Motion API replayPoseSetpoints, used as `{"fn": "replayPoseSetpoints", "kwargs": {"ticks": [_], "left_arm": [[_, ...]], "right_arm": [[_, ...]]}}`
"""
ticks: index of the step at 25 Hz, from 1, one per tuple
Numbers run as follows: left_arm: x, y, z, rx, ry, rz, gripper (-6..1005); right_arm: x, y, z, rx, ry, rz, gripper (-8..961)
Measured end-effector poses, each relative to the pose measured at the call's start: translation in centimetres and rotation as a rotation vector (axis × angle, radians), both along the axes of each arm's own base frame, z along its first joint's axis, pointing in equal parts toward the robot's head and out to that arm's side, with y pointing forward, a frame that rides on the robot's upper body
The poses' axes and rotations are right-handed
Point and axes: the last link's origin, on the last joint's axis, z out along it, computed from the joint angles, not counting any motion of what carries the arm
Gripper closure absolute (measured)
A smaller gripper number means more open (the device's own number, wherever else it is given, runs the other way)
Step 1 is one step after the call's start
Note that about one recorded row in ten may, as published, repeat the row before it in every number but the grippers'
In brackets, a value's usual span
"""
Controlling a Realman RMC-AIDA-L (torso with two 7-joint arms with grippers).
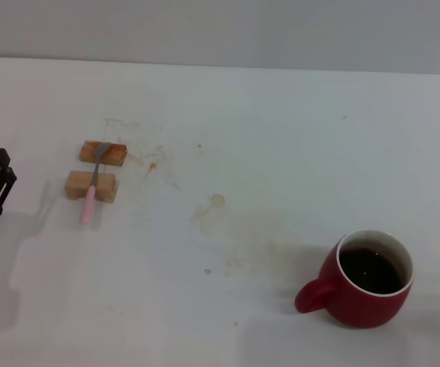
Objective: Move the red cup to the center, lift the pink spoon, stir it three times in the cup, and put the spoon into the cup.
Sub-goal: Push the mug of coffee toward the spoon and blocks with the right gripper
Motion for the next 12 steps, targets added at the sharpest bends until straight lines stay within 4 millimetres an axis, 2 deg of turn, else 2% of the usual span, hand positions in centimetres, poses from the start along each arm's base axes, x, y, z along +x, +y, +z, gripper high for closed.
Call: {"fn": "replayPoseSetpoints", "kwargs": {"ticks": [6,12], "left_arm": [[0.1,0.3,-0.1,-0.006,0.006,-0.002,145],[0.1,0.4,-0.1,-0.008,0.008,-0.002,145]], "right_arm": [[-0.8,-0.4,-0.7,-0.004,-0.074,-0.042,953],[-1.2,-0.8,-1.3,-0.017,0.003,-0.048,953]]}}
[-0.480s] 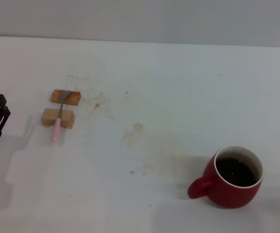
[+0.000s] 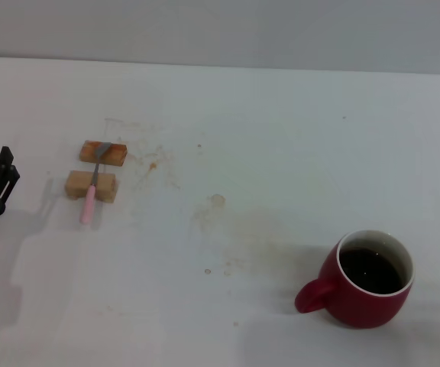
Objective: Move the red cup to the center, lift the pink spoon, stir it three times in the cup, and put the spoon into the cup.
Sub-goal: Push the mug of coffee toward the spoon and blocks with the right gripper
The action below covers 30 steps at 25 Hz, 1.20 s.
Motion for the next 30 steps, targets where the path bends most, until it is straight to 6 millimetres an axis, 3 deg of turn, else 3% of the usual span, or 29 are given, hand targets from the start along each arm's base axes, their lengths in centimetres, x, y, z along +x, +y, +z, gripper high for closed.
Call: {"fn": "replayPoseSetpoints", "kwargs": {"ticks": [6,21,30], "left_arm": [[0.0,0.0,0.0,-0.001,0.001,0.001,146],[0.0,0.1,0.0,-0.002,0.003,-0.002,146],[0.2,0.5,0.0,0.000,0.002,-0.010,147]], "right_arm": [[0.0,0.0,-1.2,-0.071,0.099,-0.010,953],[-1.0,-0.4,-4.0,-0.233,0.162,-0.027,953],[-1.7,0.9,-5.3,-0.317,0.169,0.003,953]]}}
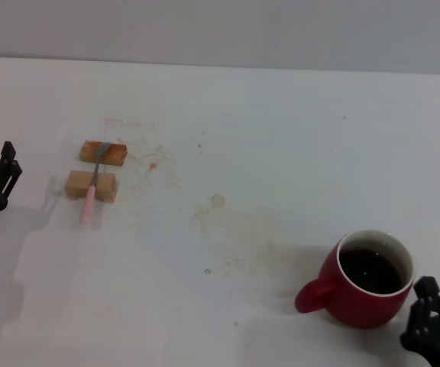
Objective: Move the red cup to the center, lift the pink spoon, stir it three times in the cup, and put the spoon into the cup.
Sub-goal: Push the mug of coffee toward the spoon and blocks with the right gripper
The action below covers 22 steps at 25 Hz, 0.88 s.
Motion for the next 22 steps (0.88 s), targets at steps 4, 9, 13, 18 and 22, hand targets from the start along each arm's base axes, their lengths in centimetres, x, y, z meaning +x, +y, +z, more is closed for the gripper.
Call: {"fn": "replayPoseSetpoints", "kwargs": {"ticks": [4,9,13,18,22], "left_arm": [[0.0,0.0,0.0,-0.001,-0.001,0.000,147],[-0.1,0.0,0.0,-0.003,-0.001,0.003,147],[-0.2,-0.1,0.0,-0.002,-0.001,0.006,147],[-0.2,-0.1,0.0,-0.002,-0.002,0.007,147],[-0.2,-0.1,0.1,-0.001,-0.002,0.007,147]], "right_arm": [[-0.3,0.9,-0.4,-0.030,-0.001,0.022,953],[-0.6,1.9,-0.9,-0.066,-0.004,0.046,953],[-0.8,2.8,-1.2,-0.087,-0.005,0.070,953],[-1.0,3.9,-1.4,-0.107,-0.015,0.091,953],[-1.1,4.1,-1.5,-0.113,-0.018,0.098,953]]}}
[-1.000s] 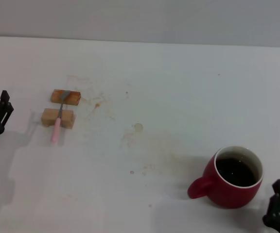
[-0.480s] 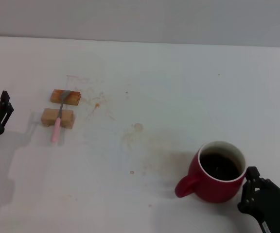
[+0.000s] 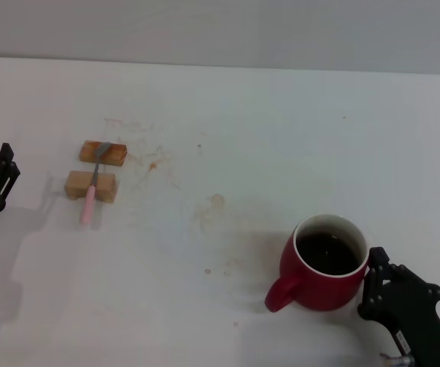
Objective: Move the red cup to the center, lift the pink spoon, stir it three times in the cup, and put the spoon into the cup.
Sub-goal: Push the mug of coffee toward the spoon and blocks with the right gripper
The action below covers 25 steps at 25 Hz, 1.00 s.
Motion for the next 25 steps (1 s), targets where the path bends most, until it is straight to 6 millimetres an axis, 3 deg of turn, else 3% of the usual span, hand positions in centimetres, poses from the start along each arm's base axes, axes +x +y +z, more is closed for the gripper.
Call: {"fn": "replayPoseSetpoints", "kwargs": {"ticks": [14,25], "left_arm": [[-0.1,0.0,0.1,-0.001,0.006,0.004,148],[-0.4,-0.3,0.1,-0.001,0.008,0.013,148]], "right_arm": [[0.0,-3.1,-0.8,-0.067,0.003,-0.003,953],[-0.6,-1.4,-1.1,-0.083,-0.007,0.048,953]]}}
